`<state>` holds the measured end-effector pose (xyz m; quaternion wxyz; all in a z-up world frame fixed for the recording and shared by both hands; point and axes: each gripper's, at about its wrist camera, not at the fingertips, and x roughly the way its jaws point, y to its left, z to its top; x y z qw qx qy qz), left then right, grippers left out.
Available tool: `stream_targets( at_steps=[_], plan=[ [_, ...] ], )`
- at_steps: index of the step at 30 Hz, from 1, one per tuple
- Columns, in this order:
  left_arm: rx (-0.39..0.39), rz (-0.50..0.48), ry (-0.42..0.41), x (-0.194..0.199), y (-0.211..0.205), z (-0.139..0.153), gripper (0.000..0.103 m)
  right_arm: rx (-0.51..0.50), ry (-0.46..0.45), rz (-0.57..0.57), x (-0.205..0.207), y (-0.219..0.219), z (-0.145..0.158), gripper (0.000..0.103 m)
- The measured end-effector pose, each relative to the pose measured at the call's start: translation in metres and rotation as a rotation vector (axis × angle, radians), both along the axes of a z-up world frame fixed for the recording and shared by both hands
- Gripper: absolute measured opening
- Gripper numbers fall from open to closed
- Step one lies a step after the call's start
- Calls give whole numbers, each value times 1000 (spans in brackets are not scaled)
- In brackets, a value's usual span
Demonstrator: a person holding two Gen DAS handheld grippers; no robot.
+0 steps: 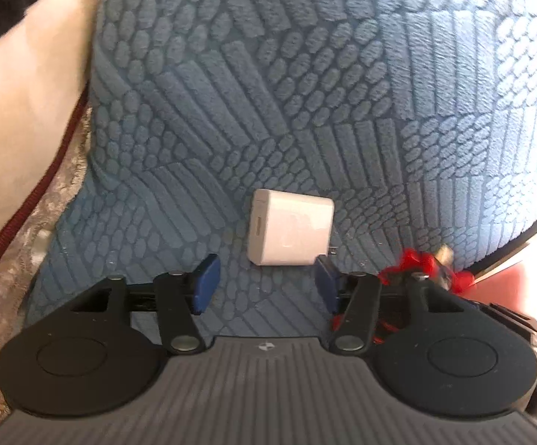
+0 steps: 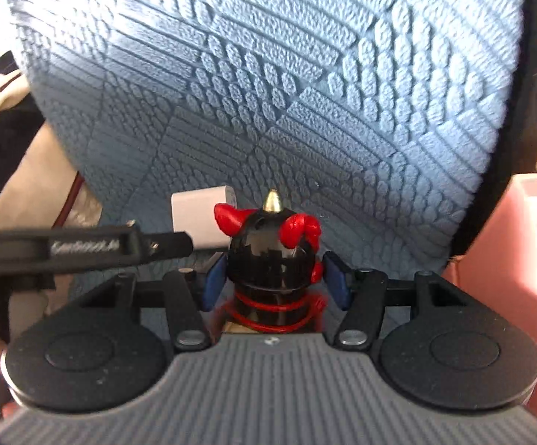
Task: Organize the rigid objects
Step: 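Lower the right tool onto the red devil figurine while the left tool approaches the white charger, then close the right tool on the figurine while the left tool grips the white charger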
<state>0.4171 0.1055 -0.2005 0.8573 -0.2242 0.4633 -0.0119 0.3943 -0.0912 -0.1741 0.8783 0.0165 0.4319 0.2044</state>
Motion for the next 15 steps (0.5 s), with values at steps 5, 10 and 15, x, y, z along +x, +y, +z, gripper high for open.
stream_targets(
  at_steps=[5, 10, 15],
  plan=[
    [17, -27, -15, 5, -13, 7, 71, -61, -69, 8, -12, -5, 11, 60],
    [6, -17, -11, 6, -16, 9, 71, -127, -104, 19, -19, -12, 9, 60],
    [-29, -6, -6, 5, -11, 9, 76, -98, 4, 10, -21, -19, -3, 60]
  ],
)
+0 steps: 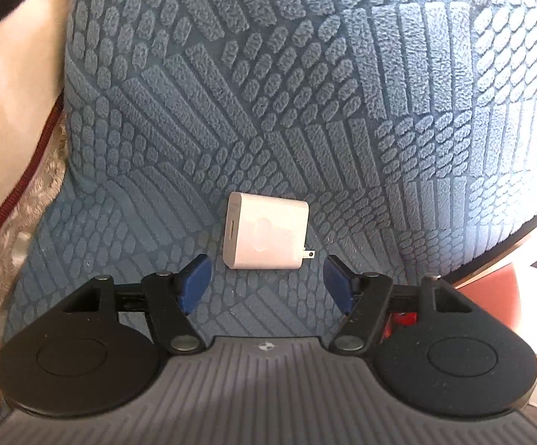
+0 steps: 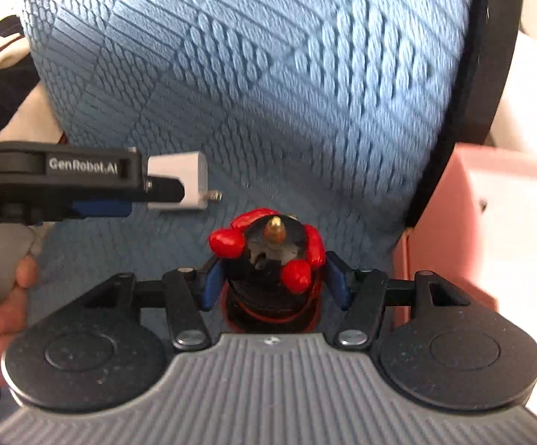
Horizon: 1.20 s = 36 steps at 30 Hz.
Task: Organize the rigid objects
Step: 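Close the right tool on the figurine while the left tool grips the white charger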
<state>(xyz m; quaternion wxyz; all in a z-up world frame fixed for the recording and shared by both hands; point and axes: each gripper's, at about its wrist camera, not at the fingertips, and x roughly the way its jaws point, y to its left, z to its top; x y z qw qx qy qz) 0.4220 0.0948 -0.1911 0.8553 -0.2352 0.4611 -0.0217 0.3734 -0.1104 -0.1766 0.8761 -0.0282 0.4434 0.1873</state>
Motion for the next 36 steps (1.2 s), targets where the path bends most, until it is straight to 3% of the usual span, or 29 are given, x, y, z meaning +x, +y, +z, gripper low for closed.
stream_targets(
  at_steps=[3, 15, 21, 24, 28, 32, 34, 36],
  plan=[
    [-9, 29, 8, -2, 4, -3, 80, -6, 6, 21, 0, -1, 1, 60],
    [10, 99, -15, 12, -14, -16, 80, -73, -58, 123, -11, 14, 2, 60],
    [83, 100, -2, 25, -21, -27, 80, -56, -49, 112, -8, 11, 3, 60],
    [76, 101, -29, 32, -24, -32, 80, -69, -59, 102, -8, 7, 5, 60],
    [166, 58, -51, 41, -35, -36, 80, -62, -50, 85, -8, 2, 5, 60],
    [279, 6, -56, 46, -54, -39, 77, -77, -59, 88, -8, 5, 4, 60],
    [289, -13, -64, 46, -59, -39, 62, -73, -56, 82, -8, 5, 4, 60],
    [293, -21, -38, 49, -62, -35, 60, -69, -54, 77, -7, 5, 3, 60]
  ],
)
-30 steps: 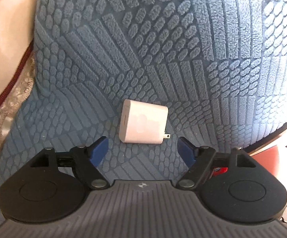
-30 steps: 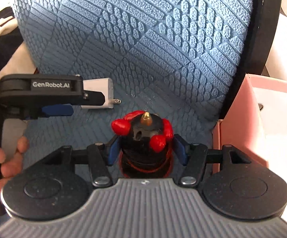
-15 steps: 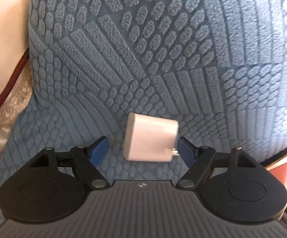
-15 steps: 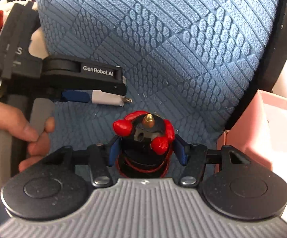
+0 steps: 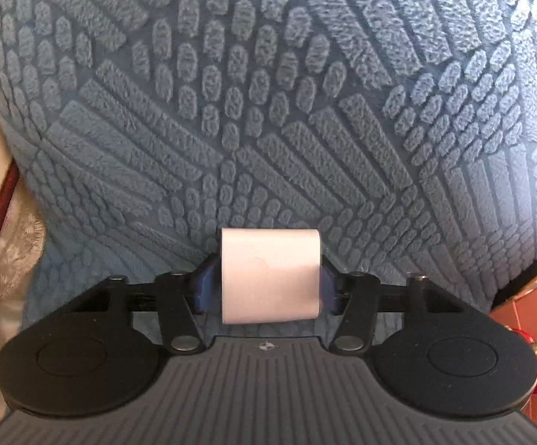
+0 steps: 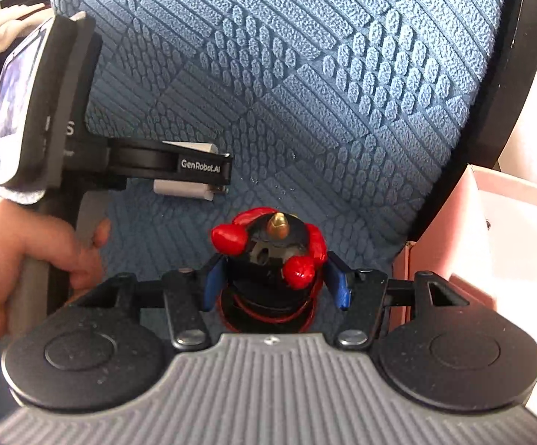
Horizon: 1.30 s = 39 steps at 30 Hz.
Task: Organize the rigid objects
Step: 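Close the right tool on the figurine while the left tool grips the white charger, then carry the figurine and charger over the pink box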
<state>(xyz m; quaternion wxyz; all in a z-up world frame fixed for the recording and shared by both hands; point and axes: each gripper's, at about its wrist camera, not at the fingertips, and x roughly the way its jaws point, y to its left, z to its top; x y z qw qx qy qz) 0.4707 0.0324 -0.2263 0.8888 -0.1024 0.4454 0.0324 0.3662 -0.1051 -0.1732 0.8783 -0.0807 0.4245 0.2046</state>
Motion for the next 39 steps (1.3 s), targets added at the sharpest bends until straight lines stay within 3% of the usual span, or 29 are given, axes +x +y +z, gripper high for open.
stream_targets(
  at_steps=[12, 20, 25, 28, 39],
  plan=[
    [-120, 21, -10, -21, 26, 24, 60, 14, -18, 10, -18, -1, 9, 60],
    [-148, 6, -11, -84, 20, 45, 60, 33, -40, 12, -43, 4, 18, 60],
    [-144, -21, -23, -146, 14, 61, 60, 50, -45, 7, -62, -2, 26, 60],
    [-151, -19, -20, -172, 28, 65, 60, 58, -50, 0, -75, -9, 30, 60],
    [-231, -16, -32, -226, 34, 76, 60, 80, -115, -58, -135, -37, 50, 60]
  ],
)
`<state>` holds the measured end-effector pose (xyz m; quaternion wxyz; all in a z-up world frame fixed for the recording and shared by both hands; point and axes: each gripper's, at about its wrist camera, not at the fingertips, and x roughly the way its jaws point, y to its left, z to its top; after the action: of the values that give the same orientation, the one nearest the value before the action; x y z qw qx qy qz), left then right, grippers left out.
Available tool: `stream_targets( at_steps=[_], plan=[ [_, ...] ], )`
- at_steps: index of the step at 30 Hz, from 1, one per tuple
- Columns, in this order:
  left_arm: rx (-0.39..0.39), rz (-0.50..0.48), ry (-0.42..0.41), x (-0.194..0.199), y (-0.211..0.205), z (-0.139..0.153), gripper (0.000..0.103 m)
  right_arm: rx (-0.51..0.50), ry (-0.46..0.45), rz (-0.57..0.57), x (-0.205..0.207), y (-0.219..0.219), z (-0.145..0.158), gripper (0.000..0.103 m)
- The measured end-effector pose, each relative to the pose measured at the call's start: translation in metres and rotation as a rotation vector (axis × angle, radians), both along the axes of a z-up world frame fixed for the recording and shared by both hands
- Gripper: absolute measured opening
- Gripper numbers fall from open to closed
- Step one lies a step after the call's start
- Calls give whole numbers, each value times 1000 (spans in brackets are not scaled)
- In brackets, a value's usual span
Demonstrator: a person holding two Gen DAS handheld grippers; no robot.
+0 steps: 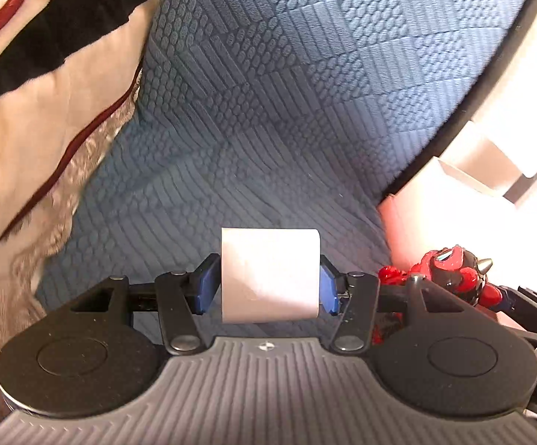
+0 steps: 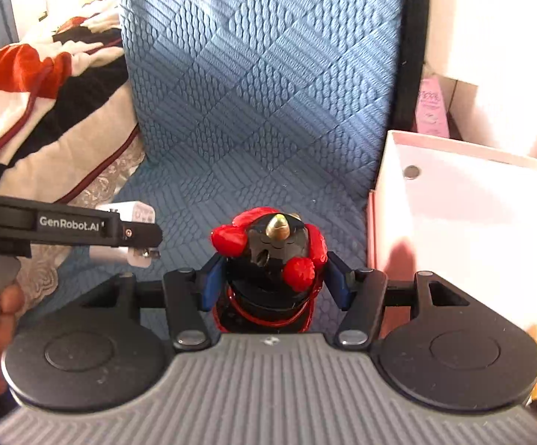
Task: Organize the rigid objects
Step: 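Carry the figurine and charger over the pink box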
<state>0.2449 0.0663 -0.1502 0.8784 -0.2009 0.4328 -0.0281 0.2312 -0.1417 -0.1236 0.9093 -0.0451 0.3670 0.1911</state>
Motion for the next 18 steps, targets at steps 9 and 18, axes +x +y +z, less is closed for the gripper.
stream_targets(
  at_steps=[9, 18],
  plan=[
    [4, 6, -4, -49, -3, 8, 60, -5, -5, -11, -35, -14, 8, 60],
    [0, 10, -23, -83, -4, 21, 60, 5, -1, -40, -67, -30, 20, 60]
  ],
)
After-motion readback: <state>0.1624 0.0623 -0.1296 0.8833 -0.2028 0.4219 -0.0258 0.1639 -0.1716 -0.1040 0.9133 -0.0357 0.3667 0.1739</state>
